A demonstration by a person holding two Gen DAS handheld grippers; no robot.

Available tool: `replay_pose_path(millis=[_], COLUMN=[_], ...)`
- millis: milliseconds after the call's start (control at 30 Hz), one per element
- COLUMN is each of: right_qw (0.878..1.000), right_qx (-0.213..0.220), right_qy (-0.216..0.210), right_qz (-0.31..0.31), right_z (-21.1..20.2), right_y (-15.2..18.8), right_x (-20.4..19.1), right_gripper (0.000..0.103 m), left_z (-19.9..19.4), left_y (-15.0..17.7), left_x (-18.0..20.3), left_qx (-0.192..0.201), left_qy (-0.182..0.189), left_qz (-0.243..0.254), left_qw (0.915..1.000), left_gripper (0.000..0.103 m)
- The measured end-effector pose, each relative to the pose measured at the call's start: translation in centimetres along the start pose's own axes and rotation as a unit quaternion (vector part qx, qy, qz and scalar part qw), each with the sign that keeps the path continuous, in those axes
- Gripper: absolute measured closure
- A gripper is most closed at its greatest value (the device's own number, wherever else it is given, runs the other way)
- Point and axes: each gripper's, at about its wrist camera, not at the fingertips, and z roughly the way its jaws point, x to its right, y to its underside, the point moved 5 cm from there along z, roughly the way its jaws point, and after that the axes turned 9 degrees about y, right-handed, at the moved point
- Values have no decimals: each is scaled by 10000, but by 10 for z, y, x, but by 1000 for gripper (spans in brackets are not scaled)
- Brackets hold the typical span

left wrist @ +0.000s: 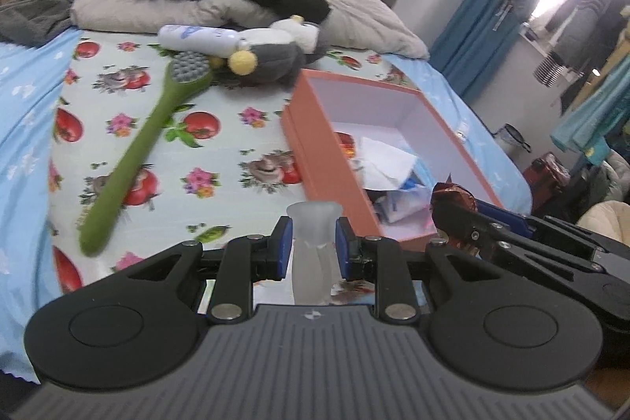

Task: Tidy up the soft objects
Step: 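Carry the cup with the left tool while the right carries the packet over the box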

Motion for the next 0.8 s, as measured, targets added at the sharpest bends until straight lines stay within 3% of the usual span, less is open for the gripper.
replay_pose_path(millis=[433, 800], right_qw=[9980, 9954], right_qx=[-123, -293], right_qy=[490, 624], right_qz=[372, 672], right_z=[-21, 20], right_y=[13, 0], right_x=[53, 90], right_gripper=[75, 75], left_z=[38, 103], left_y=[-3, -31], left_x=[58, 68], left_qx=[-334, -701], left_qy=[580, 635], left_qz=[443, 532], left_qw=[9968, 9941], left_gripper=[75, 75])
